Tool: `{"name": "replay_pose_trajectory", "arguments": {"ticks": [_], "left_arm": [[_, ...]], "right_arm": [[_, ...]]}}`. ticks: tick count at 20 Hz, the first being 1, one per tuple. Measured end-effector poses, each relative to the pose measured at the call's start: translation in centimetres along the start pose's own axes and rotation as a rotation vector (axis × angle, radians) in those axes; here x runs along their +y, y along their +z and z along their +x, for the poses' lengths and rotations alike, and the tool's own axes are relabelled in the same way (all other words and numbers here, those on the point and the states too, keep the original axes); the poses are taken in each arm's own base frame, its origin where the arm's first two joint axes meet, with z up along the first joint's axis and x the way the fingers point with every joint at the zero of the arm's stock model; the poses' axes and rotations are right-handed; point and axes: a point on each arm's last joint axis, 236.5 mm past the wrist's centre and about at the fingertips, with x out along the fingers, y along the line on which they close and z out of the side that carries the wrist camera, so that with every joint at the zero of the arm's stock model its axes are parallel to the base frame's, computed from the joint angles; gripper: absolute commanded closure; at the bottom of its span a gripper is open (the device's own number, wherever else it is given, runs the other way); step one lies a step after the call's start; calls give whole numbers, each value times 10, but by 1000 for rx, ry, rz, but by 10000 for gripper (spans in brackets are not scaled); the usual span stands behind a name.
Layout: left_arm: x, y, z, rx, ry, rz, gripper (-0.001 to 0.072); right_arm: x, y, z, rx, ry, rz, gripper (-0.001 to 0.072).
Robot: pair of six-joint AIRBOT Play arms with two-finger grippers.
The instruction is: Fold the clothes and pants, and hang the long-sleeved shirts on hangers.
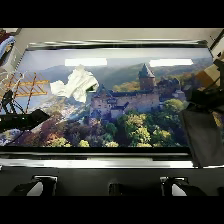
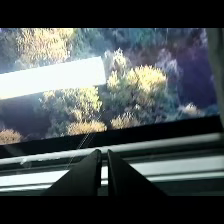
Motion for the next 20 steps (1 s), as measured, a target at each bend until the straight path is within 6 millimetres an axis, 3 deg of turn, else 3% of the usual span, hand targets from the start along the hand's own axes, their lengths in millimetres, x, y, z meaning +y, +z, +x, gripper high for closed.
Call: {"name": "replay_pose_trajectory", "arguments": {"ticks": [6,15,17,20], "left_arm": [[0,0,0,-2,0,0,195],[0,5,0,-21,-1,0,194],[0,5,0,-20,-1,0,12],[1,8,3,-23,0,-4,-13]], "right_arm": [[1,26,-1,-109,1,-65,619],[2,35,-3,-148,3,-80,619],[2,36,-3,-153,4,-80,619],[3,37,-3,-156,6,-81,616]]}}
